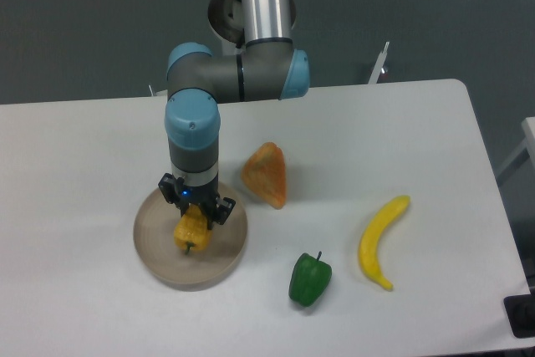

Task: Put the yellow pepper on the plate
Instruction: 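Lower the yellow pepper onto the plate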

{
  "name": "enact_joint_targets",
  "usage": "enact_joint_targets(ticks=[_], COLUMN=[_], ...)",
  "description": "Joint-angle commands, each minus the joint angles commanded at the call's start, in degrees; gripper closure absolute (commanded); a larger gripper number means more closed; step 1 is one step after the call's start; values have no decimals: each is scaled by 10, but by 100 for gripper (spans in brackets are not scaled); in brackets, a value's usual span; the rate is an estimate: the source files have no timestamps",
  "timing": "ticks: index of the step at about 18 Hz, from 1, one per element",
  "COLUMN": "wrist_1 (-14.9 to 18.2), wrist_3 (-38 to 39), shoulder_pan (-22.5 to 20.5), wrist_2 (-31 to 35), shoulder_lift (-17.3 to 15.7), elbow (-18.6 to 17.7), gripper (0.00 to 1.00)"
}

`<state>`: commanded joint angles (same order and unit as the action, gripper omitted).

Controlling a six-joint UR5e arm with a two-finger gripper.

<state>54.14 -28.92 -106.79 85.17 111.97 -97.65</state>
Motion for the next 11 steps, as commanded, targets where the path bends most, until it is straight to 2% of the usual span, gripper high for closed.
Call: enact_joint_targets(ticks=[11], wrist_1=[0], wrist_3=[-2], shoulder_pan=[3], wrist_2=[-1], shoulder_lift=[3], elbow=[-1], gripper=[65])
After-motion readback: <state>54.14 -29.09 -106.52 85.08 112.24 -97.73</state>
